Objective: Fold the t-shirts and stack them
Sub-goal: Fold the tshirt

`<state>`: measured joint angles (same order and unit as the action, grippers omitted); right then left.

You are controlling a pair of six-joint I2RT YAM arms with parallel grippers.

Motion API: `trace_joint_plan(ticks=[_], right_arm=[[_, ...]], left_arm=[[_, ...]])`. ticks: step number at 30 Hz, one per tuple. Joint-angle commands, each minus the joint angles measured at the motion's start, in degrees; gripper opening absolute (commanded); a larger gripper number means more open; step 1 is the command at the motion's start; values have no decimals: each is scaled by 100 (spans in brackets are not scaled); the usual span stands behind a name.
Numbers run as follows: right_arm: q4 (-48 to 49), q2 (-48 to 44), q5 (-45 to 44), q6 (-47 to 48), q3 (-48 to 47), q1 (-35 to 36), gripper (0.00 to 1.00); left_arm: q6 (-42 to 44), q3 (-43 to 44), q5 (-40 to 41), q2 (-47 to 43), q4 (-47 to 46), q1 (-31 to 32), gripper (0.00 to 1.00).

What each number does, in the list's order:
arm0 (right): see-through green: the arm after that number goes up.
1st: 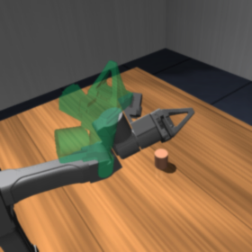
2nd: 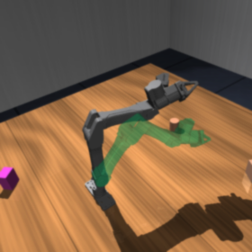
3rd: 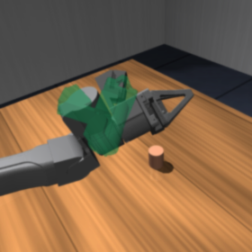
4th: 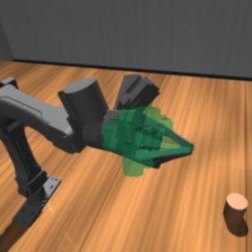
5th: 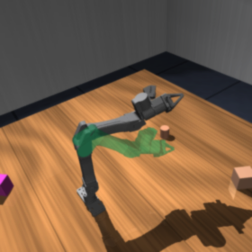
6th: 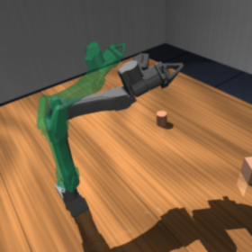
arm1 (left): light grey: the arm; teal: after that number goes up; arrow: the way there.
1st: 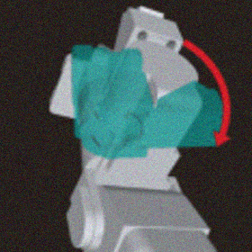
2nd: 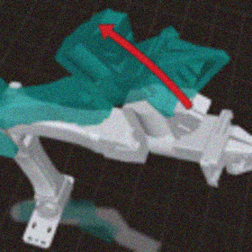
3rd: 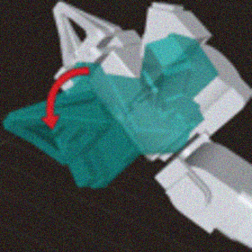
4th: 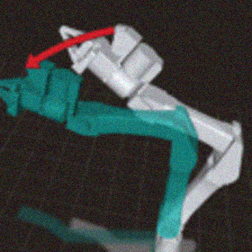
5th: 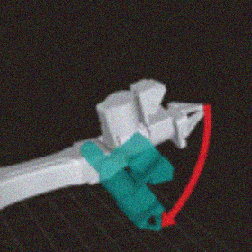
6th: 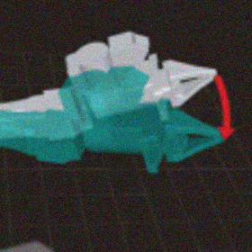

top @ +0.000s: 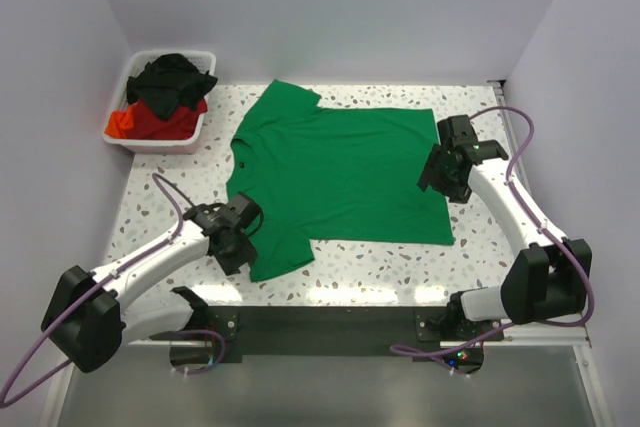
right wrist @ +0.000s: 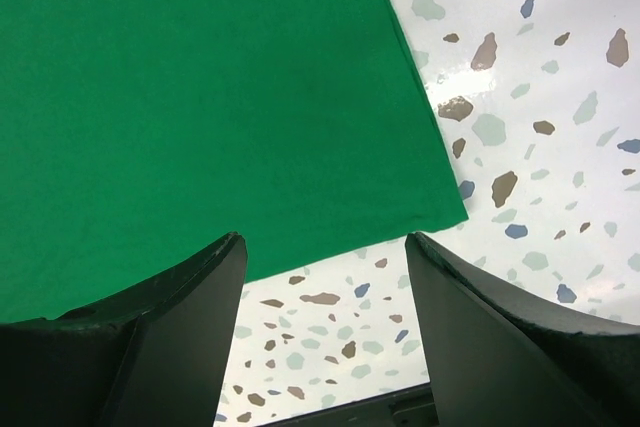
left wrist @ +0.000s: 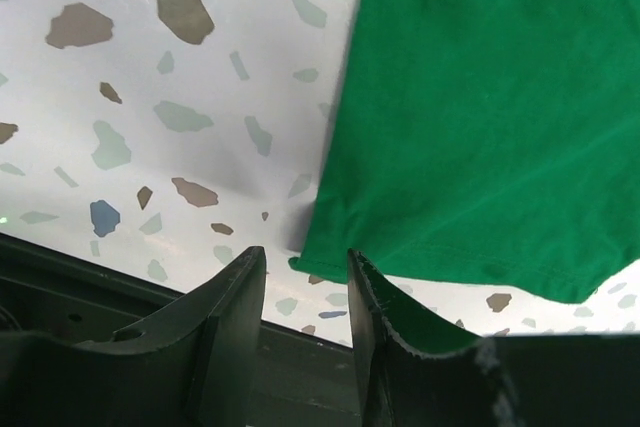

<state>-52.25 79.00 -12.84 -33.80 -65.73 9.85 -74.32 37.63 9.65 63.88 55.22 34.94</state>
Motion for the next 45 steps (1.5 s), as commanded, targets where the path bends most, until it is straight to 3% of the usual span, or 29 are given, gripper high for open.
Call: trace_joint_plan(ticks=[1, 7, 16, 25, 34, 45], right_arm=[[66, -60, 1, -92, -53, 35, 69], [118, 1, 1, -56, 34, 26, 69], [127, -25, 18, -21, 149, 26, 69], [110, 28, 54, -4, 96, 35, 69], [110, 28, 27, -39, 87, 52, 69], [127, 115, 54, 49, 26, 52, 69]], left_arm=[[14, 35, -296, 37, -125, 206, 43], [50, -62, -428, -15, -135, 329, 42], [-126, -484, -587, -104, -275, 444, 26], [-91, -494, -534, -103, -627, 496, 27], [32, -80, -280, -191, -248, 663, 29], [50, -291, -122, 239, -626, 988, 31]])
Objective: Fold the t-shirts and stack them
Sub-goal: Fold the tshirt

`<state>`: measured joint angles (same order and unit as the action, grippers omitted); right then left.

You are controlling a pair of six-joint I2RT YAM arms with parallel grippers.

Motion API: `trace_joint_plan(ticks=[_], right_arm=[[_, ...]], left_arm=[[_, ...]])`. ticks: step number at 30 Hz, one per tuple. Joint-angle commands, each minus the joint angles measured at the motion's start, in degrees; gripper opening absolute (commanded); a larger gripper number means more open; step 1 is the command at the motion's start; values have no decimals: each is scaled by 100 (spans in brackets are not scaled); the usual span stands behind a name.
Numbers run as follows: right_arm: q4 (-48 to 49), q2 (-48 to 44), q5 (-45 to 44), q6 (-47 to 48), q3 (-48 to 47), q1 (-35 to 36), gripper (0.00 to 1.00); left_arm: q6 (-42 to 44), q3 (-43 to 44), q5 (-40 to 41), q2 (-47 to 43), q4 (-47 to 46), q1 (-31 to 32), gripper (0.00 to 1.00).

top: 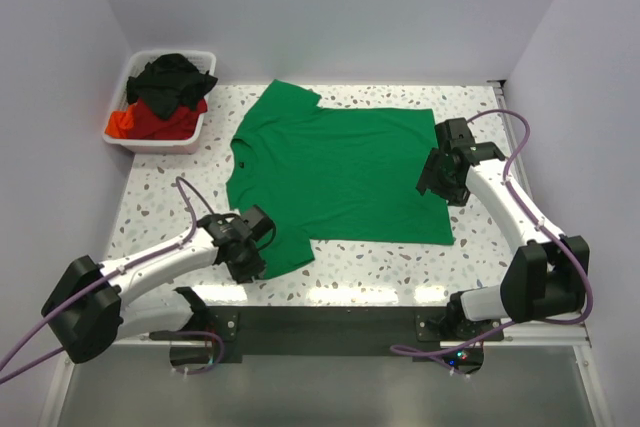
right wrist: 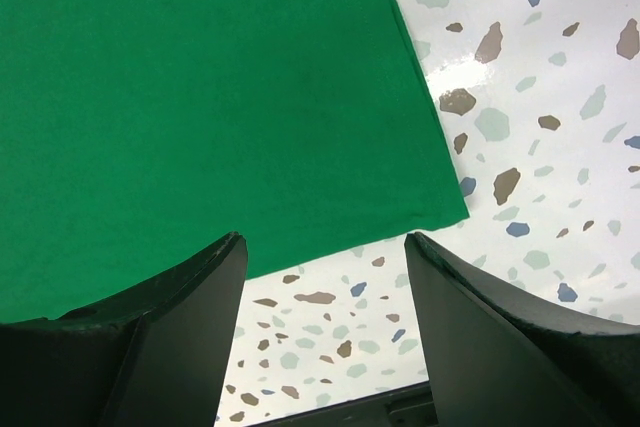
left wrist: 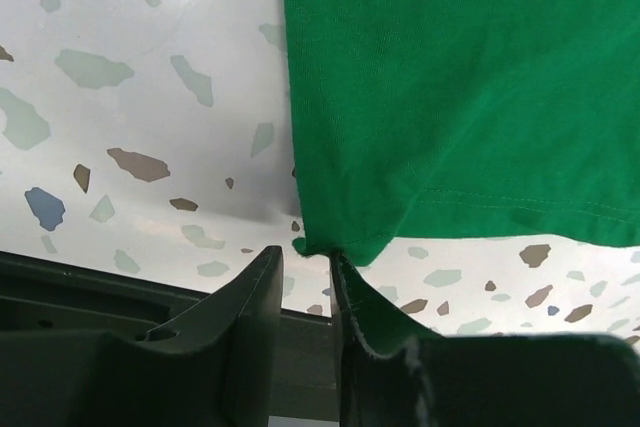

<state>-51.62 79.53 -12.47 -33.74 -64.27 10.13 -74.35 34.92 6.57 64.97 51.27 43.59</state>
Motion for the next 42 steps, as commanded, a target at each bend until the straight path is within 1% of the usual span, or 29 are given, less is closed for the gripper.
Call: trace_joint_plan(ticks=[1, 9, 13, 23, 29, 32, 36, 40, 42], right_arm=[[55, 54, 16, 51, -138, 24, 68], [64, 177, 69, 95, -217, 24, 69], [73, 230, 95, 104, -261, 42, 69], [46, 309, 61, 148, -384, 50, 68], [29, 300, 52, 148, -384, 50, 68], [29, 291, 43, 148, -393, 50, 68], [20, 265, 43, 139, -376, 50, 68], [11, 230, 60, 122, -349, 50, 68], [-6, 186, 78, 113, -323, 50, 67]], left_arm=[[61, -11, 187, 165, -318, 149, 32], [149, -29, 310, 534, -626, 299, 37], [157, -29, 380, 605, -723, 334, 37], [175, -117, 591, 894, -978, 387, 26], [201, -117, 565, 1070, -1163, 448, 21], [201, -90, 565, 1141, -1163, 483, 14], [193, -73, 591, 1150, -1102, 501, 0], [175, 76, 696, 1071, -908, 571, 0], [131, 182, 828, 1001, -629, 598, 0]])
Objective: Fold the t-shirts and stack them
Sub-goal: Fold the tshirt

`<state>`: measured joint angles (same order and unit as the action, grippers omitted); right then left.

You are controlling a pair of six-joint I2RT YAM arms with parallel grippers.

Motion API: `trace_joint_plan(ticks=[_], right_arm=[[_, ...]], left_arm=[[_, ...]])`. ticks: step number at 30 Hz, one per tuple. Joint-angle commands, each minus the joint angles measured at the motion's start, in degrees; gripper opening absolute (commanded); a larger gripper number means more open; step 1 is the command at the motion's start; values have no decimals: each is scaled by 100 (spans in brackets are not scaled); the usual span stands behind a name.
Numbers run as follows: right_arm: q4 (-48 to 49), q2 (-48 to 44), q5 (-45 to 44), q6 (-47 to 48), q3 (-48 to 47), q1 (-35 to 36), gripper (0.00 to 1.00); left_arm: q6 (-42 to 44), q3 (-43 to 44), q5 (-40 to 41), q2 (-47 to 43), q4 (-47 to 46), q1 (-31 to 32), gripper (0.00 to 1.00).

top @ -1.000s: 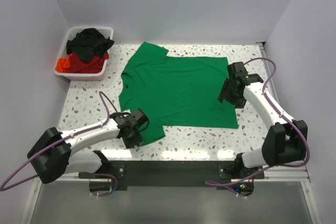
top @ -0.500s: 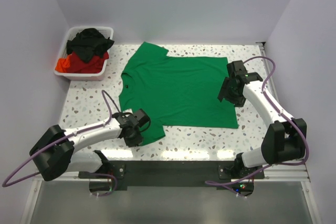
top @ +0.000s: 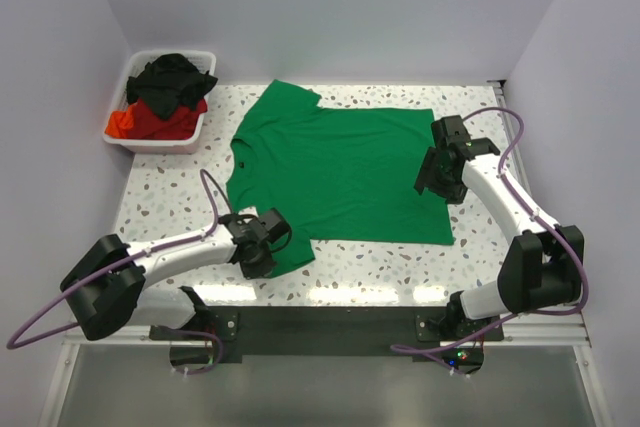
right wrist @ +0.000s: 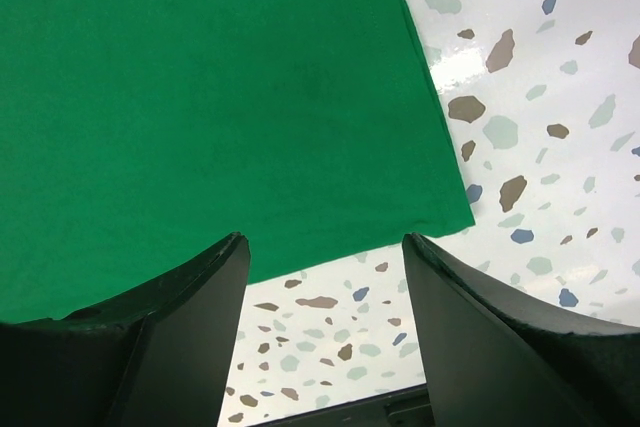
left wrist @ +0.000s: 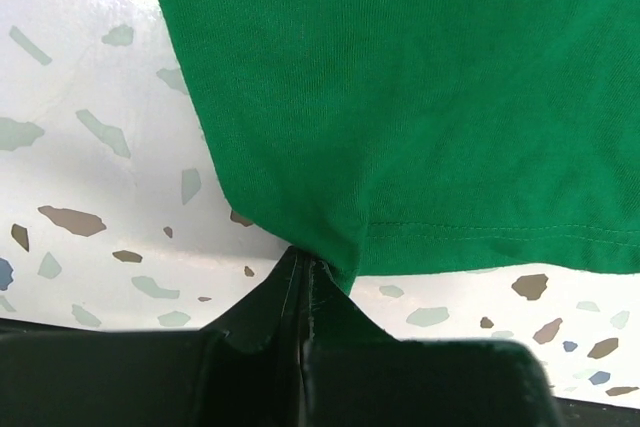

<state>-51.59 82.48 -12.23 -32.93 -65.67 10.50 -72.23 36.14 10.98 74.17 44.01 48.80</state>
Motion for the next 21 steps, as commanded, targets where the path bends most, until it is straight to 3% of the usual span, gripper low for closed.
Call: trace_joint_plan(ticks=[1, 8, 21], right_arm=[[9, -153, 54, 23, -157, 13, 67], [35, -381, 89, -100, 194, 13, 65], [-228, -760, -87, -741, 915, 22, 69]], left_arm=[[-116, 234, 439, -16, 230, 130, 0], [-555, 1175, 1072, -526, 1582, 376, 0], [-1092, 2019, 1898, -694, 2428, 411, 0]])
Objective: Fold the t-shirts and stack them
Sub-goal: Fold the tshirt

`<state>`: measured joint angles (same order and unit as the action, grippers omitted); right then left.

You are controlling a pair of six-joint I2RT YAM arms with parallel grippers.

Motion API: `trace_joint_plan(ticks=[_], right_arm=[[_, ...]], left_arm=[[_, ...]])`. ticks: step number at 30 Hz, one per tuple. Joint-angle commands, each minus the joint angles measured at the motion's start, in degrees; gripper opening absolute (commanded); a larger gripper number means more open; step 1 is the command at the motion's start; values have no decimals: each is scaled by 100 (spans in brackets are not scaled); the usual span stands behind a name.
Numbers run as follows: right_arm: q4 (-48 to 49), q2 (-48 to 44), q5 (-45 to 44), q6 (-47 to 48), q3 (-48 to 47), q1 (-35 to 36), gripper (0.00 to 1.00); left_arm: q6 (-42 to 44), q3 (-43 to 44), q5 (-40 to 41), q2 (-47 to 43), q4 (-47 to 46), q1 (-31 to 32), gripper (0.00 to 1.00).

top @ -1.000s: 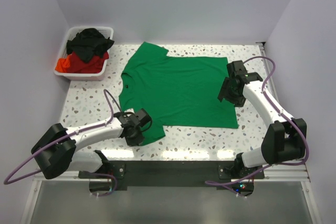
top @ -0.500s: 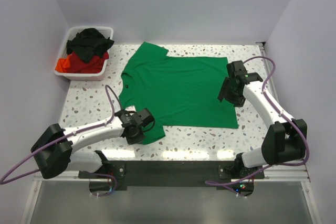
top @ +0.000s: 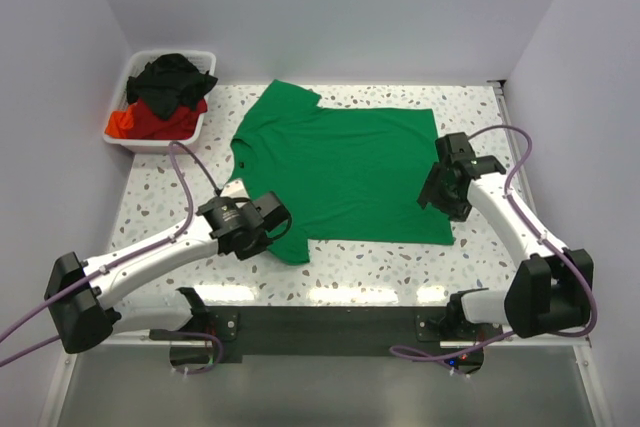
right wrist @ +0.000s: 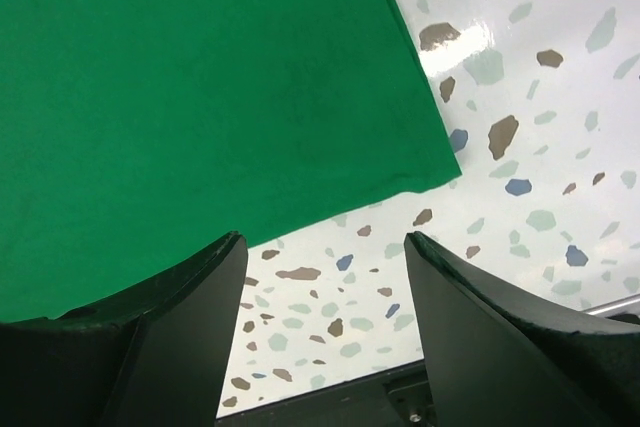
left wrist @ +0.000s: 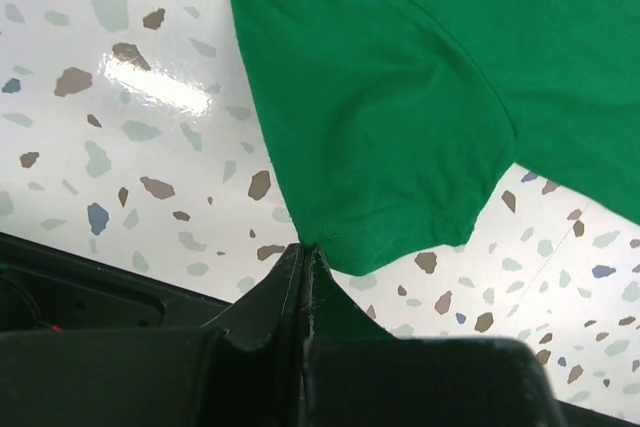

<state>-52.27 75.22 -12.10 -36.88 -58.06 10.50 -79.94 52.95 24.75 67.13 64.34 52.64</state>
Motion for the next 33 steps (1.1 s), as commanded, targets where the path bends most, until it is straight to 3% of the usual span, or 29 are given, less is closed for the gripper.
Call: trace_joint_plan(ticks=[1, 9, 14, 24, 33], right_arm=[[-187, 1, -108, -372, 172, 13, 69], [-46, 361, 102, -741, 471, -13, 63], [-37, 511, -3, -838, 436, -136, 46], [112, 239, -3, -908, 1042, -821, 41], [296, 221, 49, -803, 1253, -971, 38]], left_arm=[[-312, 365, 591, 19, 378, 27, 0], [-320, 550, 724, 212, 299, 27, 0], [-267, 611, 671, 195, 106, 27, 0], [-557, 691, 407, 151, -97, -70, 0], [-733, 691, 522, 195, 52, -123, 0]])
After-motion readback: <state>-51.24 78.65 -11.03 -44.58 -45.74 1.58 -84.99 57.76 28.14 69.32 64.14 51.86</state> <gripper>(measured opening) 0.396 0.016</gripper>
